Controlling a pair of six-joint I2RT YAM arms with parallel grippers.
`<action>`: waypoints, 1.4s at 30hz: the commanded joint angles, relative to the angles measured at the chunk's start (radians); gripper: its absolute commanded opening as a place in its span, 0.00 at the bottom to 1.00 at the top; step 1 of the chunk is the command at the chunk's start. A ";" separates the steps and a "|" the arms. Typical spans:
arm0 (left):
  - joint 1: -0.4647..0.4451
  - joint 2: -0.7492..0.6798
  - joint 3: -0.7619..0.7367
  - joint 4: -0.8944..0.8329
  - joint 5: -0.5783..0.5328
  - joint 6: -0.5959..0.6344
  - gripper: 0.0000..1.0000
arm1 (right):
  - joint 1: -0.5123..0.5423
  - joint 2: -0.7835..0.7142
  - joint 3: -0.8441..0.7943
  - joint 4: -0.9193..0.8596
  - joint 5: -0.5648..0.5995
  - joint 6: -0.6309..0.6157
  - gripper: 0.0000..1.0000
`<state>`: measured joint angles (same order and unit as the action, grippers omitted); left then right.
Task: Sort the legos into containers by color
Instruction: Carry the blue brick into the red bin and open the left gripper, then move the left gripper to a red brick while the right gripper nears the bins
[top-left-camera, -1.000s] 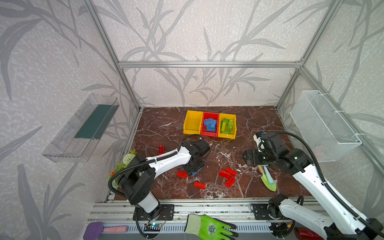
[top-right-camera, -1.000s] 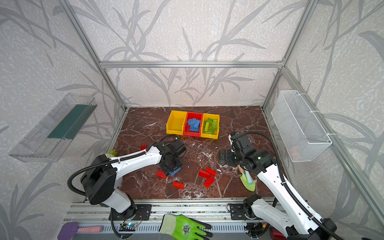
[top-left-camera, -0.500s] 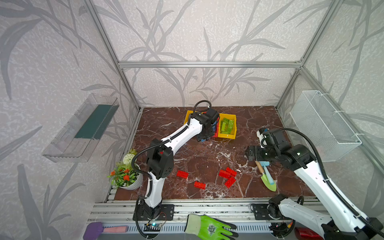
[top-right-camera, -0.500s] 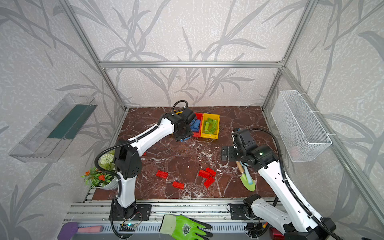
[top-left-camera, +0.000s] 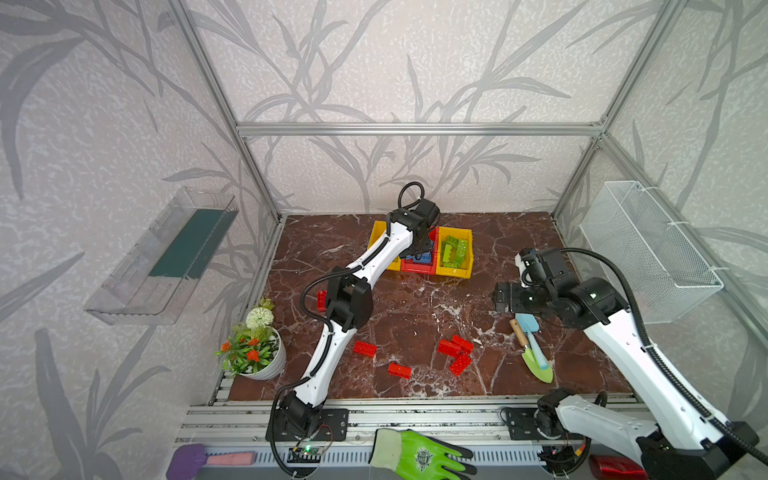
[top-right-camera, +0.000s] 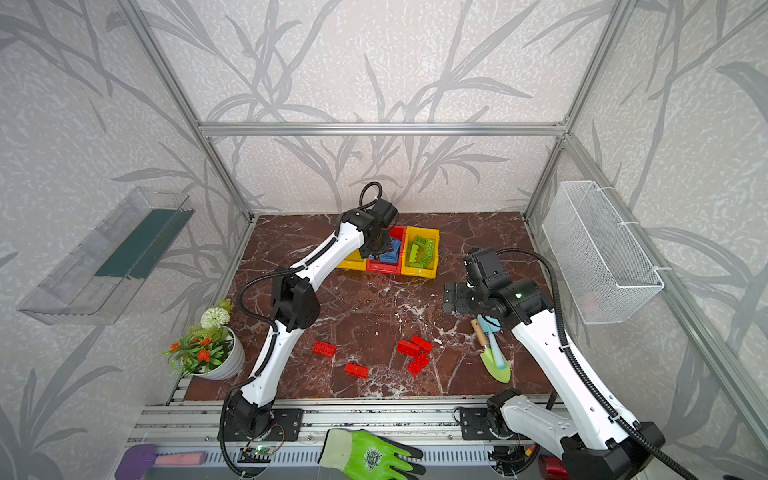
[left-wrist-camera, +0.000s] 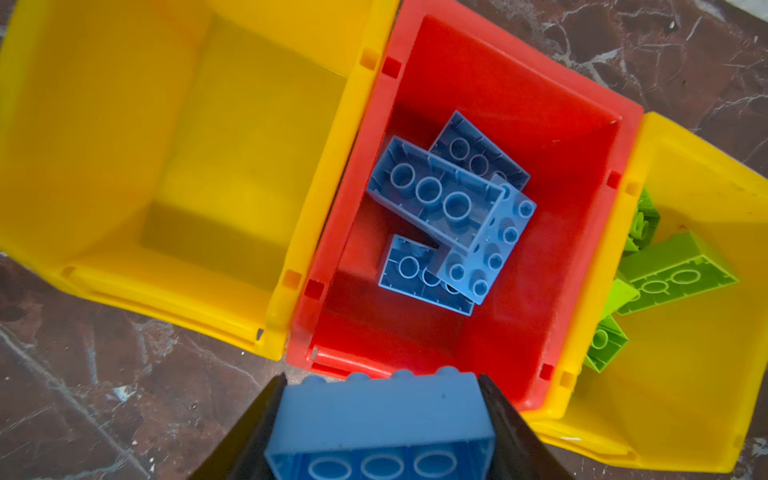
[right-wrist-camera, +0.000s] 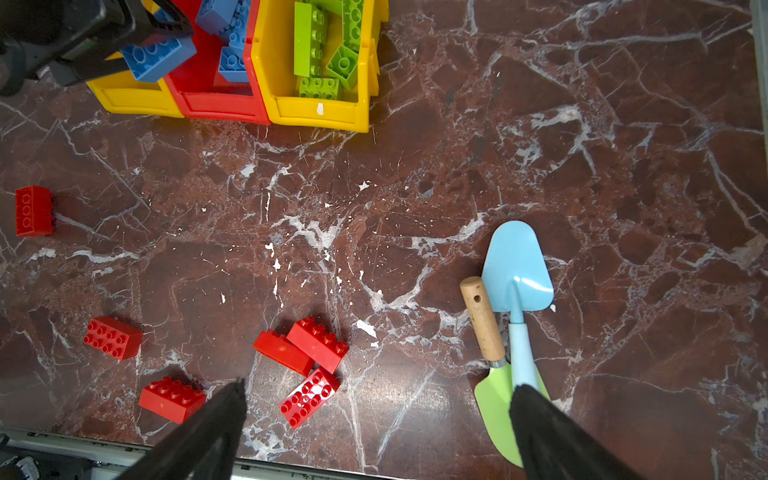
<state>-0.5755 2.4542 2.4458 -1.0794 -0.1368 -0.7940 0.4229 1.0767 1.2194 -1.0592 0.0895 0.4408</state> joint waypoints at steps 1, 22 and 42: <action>0.010 0.021 0.028 0.047 0.010 0.035 0.41 | -0.008 0.011 0.036 -0.042 0.036 0.005 0.99; 0.045 0.080 0.113 0.105 0.124 0.025 0.91 | -0.009 0.059 0.083 -0.045 0.062 0.035 0.99; 0.108 -0.649 -0.777 0.104 -0.047 -0.044 0.91 | -0.003 0.208 0.069 0.134 -0.103 0.000 0.99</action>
<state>-0.4988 1.9030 1.8267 -0.9546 -0.0921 -0.7856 0.4179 1.2591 1.2819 -0.9779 0.0422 0.4538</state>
